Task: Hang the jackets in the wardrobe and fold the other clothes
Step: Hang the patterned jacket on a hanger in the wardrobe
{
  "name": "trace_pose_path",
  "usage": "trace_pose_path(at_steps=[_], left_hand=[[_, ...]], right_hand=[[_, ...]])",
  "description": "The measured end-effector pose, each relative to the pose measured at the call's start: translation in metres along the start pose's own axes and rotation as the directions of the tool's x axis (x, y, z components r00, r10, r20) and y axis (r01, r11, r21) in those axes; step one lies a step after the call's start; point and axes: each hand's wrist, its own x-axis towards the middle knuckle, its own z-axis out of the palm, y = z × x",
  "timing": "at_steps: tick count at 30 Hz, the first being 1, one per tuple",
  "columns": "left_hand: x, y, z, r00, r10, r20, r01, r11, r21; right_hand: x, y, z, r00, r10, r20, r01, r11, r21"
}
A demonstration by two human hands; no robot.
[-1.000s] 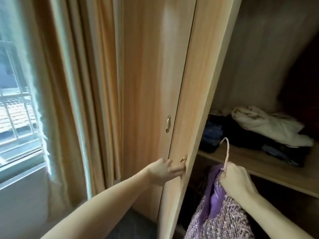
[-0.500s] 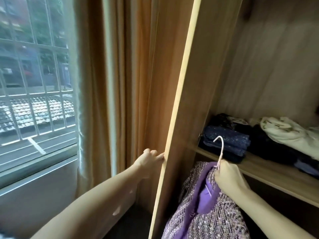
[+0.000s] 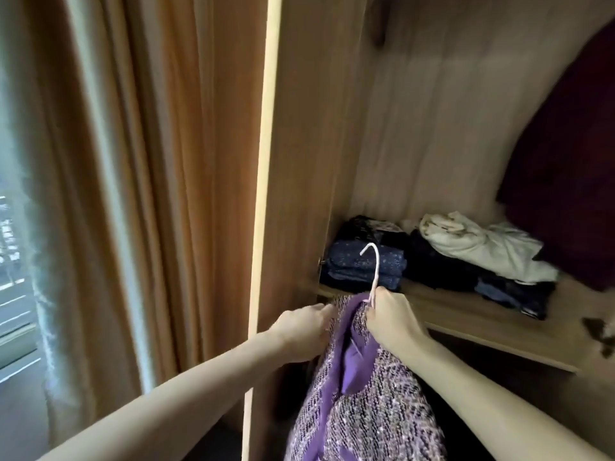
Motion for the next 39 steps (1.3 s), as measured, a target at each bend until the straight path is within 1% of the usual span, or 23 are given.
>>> trace_pose_path(at_steps=[2, 4, 6, 7, 9, 11, 13, 15, 16, 19, 21, 23, 25, 26, 27, 29, 31, 35, 38, 39], left_hand=[[0.030, 0.008, 0.002, 0.998, -0.032, -0.050, 0.026, 0.994, -0.103], [0.061, 0.022, 0.004, 0.996, -0.062, -0.071, 0.046, 0.976, -0.211], [0.096, 0.045, 0.002, 0.994, -0.019, -0.110, -0.011, 0.965, -0.263], [0.112, 0.060, -0.002, 0.989, 0.027, -0.149, -0.064, 0.966, -0.250], [0.145, 0.091, -0.009, 0.963, 0.133, -0.234, -0.177, 0.968, -0.178], [0.175, 0.122, -0.020, 0.924, 0.183, -0.335, -0.218, 0.973, -0.070], [0.206, 0.147, -0.030, 0.837, 0.267, -0.478, -0.244, 0.964, 0.111], [0.232, 0.169, -0.037, 0.733, 0.389, -0.557, -0.298, 0.921, 0.252], [0.243, 0.179, -0.041, 0.702, 0.436, -0.563, -0.312, 0.899, 0.307], [0.275, 0.211, -0.054, 0.640, 0.544, -0.543, -0.353, 0.835, 0.421], [0.297, 0.229, -0.067, 0.573, 0.636, -0.517, -0.403, 0.768, 0.498], [0.323, 0.244, -0.082, 0.493, 0.726, -0.480, -0.437, 0.683, 0.585], [0.350, 0.255, -0.095, 0.419, 0.793, -0.443, -0.431, 0.603, 0.671], [0.364, 0.260, -0.102, 0.402, 0.807, -0.433, -0.414, 0.582, 0.700], [0.377, 0.265, -0.108, 0.396, 0.817, -0.420, -0.392, 0.564, 0.727], [0.399, 0.277, -0.119, 0.396, 0.833, -0.385, -0.351, 0.525, 0.775], [0.419, 0.286, -0.129, 0.412, 0.837, -0.359, -0.326, 0.504, 0.800], [0.466, 0.292, -0.150, 0.436, 0.812, -0.388, -0.270, 0.530, 0.804], [0.508, 0.294, -0.163, 0.454, 0.783, -0.425, -0.218, 0.561, 0.799], [0.521, 0.297, -0.168, 0.478, 0.762, -0.436, -0.207, 0.580, 0.788]], right_hand=[[0.002, 0.014, -0.021, 0.999, -0.002, -0.036, 0.002, 1.000, -0.001], [0.001, 0.027, -0.046, 0.997, -0.026, -0.074, 0.023, 0.999, -0.041], [0.002, 0.040, -0.074, 0.992, -0.036, -0.117, 0.026, 0.996, -0.085], [0.004, 0.046, -0.088, 0.988, -0.048, -0.145, 0.033, 0.994, -0.106], [0.009, 0.058, -0.116, 0.977, -0.074, -0.198, 0.045, 0.988, -0.150], [0.013, 0.074, -0.143, 0.967, -0.096, -0.238, 0.055, 0.983, -0.176], [0.018, 0.093, -0.166, 0.956, -0.106, -0.275, 0.038, 0.969, -0.244], [0.023, 0.113, -0.185, 0.937, -0.075, -0.342, -0.009, 0.971, -0.238], [0.026, 0.124, -0.193, 0.932, -0.043, -0.359, -0.039, 0.975, -0.219], [0.036, 0.155, -0.215, 0.928, 0.021, -0.373, -0.110, 0.969, -0.220], [0.043, 0.175, -0.230, 0.916, 0.016, -0.401, -0.114, 0.968, -0.223], [0.050, 0.195, -0.244, 0.918, 0.012, -0.397, -0.103, 0.973, -0.207], [0.061, 0.213, -0.254, 0.932, 0.034, -0.360, -0.101, 0.980, -0.171], [0.068, 0.222, -0.260, 0.938, 0.035, -0.346, -0.101, 0.979, -0.174], [0.076, 0.229, -0.266, 0.940, 0.025, -0.340, -0.100, 0.973, -0.207], [0.094, 0.241, -0.277, 0.938, 0.011, -0.346, -0.132, 0.936, -0.327], [0.115, 0.253, -0.288, 0.920, 0.000, -0.392, -0.186, 0.881, -0.436], [0.157, 0.272, -0.307, 0.860, -0.063, -0.506, -0.238, 0.828, -0.507], [0.193, 0.286, -0.318, 0.810, -0.140, -0.570, -0.265, 0.779, -0.568], [0.206, 0.290, -0.321, 0.788, -0.168, -0.592, -0.279, 0.760, -0.587]])
